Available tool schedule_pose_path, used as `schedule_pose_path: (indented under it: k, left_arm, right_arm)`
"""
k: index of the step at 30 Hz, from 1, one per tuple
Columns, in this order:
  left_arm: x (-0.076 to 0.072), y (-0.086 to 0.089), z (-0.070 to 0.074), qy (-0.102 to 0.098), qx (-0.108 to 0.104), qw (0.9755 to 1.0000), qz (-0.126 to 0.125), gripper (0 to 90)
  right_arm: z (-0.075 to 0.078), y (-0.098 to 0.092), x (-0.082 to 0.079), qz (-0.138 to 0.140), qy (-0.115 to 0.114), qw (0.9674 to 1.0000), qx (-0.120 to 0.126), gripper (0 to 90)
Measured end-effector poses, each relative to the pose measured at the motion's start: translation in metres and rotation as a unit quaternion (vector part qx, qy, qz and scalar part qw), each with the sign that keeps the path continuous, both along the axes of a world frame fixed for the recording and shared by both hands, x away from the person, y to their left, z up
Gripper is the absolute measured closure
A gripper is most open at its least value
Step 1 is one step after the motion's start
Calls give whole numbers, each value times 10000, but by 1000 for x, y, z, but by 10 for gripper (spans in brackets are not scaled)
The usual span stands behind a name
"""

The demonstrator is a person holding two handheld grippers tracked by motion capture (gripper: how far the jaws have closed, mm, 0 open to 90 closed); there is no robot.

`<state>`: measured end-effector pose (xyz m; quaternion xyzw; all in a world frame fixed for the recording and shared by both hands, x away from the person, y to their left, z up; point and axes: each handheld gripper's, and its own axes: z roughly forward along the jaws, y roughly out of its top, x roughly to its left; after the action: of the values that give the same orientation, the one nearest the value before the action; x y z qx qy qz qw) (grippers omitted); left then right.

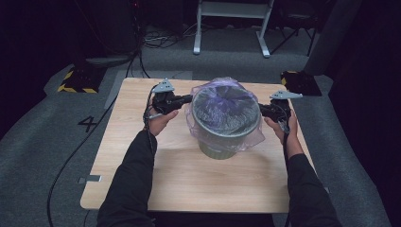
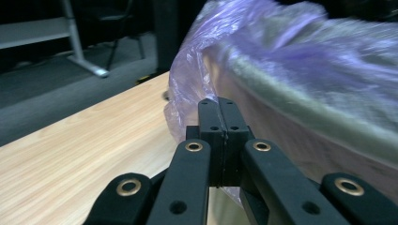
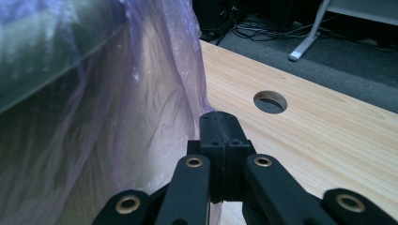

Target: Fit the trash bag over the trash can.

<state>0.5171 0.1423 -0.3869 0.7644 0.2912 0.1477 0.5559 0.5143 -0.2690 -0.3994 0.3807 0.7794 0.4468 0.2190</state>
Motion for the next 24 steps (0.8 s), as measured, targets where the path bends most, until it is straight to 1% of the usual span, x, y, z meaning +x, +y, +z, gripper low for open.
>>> schedule_pose_path:
  k: [1,3,5,6,7,8,10,11,13,15,16,19,20,22,24]
  left_arm:
    - [2,-1,-1,31,44,9999,90,899]
    - [5,-4,-2,90,149,9997,193,900]
    - [9,-9,-7,196,333,9990,237,899]
    - [12,-13,-10,270,467,9982,255,900]
    - [13,-15,-13,333,526,9977,268,900]
    - [15,-18,-17,383,569,9973,267,900]
    - [18,-22,-24,514,585,9966,253,900]
    - [19,-24,-29,592,615,9961,210,900]
    - [21,-30,-38,754,808,9937,175,900]
    - [24,-35,-47,918,995,9906,172,900]
    - [24,-36,-50,958,1075,9894,180,900]
    - [22,-38,-56,1018,1096,9887,83,900]
    - [20,-38,-57,983,1118,9888,56,900]
    - [16,-34,-58,990,1185,9880,48,900]
    - [11,-27,-58,950,1163,9886,64,900]
  right_arm:
    - [0,1,1,-15,-2,10000,-25,900]
    - [-2,2,2,-68,38,10000,-54,900]
    - [-4,4,4,-92,106,9999,-85,900]
    - [-6,5,5,-96,147,9998,-105,900]
    - [-9,6,6,-100,192,9996,-154,900]
    - [-10,7,7,-104,235,9995,-167,900]
    - [-14,9,8,-94,314,9993,-178,900]
    - [-16,9,8,-82,358,9992,-181,900]
    - [-21,10,10,-60,491,9986,-211,900]
    - [-26,11,11,-14,610,9978,-262,900]
    - [-28,12,11,6,668,9973,-297,900]
    - [-33,12,10,108,783,9964,-292,900]
    - [-33,11,9,123,779,9964,-301,900]
    - [-35,9,6,153,790,9962,-326,900]
    - [-36,5,3,165,772,9965,-291,900]
